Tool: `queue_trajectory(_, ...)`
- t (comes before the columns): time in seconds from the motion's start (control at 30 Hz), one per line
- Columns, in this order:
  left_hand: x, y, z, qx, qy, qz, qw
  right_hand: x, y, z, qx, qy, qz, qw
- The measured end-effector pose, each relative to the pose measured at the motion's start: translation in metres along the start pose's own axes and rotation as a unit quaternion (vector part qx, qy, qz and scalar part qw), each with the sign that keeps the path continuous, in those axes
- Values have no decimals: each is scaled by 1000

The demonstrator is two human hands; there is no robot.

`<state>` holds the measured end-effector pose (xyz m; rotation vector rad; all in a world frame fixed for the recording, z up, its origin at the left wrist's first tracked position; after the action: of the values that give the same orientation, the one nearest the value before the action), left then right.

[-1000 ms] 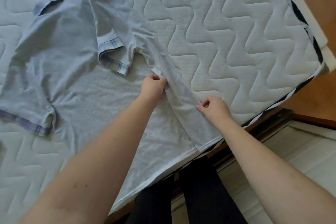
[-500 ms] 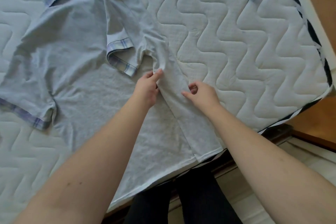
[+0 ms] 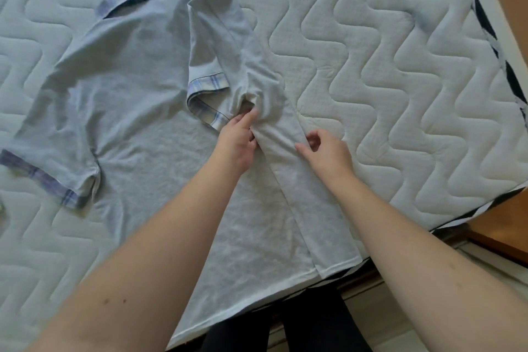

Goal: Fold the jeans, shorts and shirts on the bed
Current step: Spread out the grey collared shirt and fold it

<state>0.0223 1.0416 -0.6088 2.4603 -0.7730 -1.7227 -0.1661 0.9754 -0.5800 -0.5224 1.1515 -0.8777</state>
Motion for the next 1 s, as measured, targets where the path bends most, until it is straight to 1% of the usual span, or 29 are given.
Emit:
queue_trajectory(0.07,0,4,0,20,-8,13,1000,11,0,16,24,-12,-4,1000)
queue_trajectory(0.17,2,4,-6,95,16,4,995,28,-1,37,40,-7,-15,999)
queue_trajectory(0.23,5,-2,-15,139,50,-16,989,38,-2,49,41,-5,-19,999)
queue_trajectory(0.33,9,-9,-36,226,112,-49,966,54,-2,58,14,18,-7,1000)
queue_trajectory(0.37,9,-11,-40,231,122,-60,963,59,-2,59,-6,29,0,1000)
queue_trajectory(0.43,9,-16,-47,209,134,-75,966,65,-3,58,-31,48,10,998)
queue_trajectory(0.5,9,-18,-51,196,139,-73,968,68,-3,59,-38,54,13,998)
queue_trajectory(0.57,10,-14,-49,195,119,-49,972,70,-5,64,-31,41,-1,999)
queue_trajectory(0.63,9,-10,-44,191,89,-27,977,72,-10,73,0,15,-30,999)
queue_trajectory(0.73,10,-6,-47,171,93,-28,981,82,-13,91,42,-18,-42,998)
queue_trajectory(0.77,9,-6,-53,187,113,-44,975,87,-14,96,45,-23,-37,998)
queue_trajectory(0.83,6,-7,-67,265,169,-74,946,98,-14,104,33,-26,-25,999)
queue_trajectory(0.9,3,-5,-77,317,207,-77,922,107,-18,108,15,-27,-28,999)
queue_trajectory(0.97,-1,-5,-89,346,237,-73,905,114,-25,113,16,-33,-50,998)
queue_trajectory(1.0,-3,-3,-99,368,261,-76,889,118,-27,116,21,-38,-60,997)
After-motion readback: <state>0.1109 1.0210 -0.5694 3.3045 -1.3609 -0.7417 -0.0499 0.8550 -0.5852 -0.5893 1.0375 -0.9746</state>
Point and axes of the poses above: each hand's wrist, its own x-axis towards the middle knuckle, its own y-axis out of the palm, z = x × y, the point moved 9 cm from there along x, towards the middle knuckle, and after that the axes turned 13 degrees about -x, right-handed, at the moved point
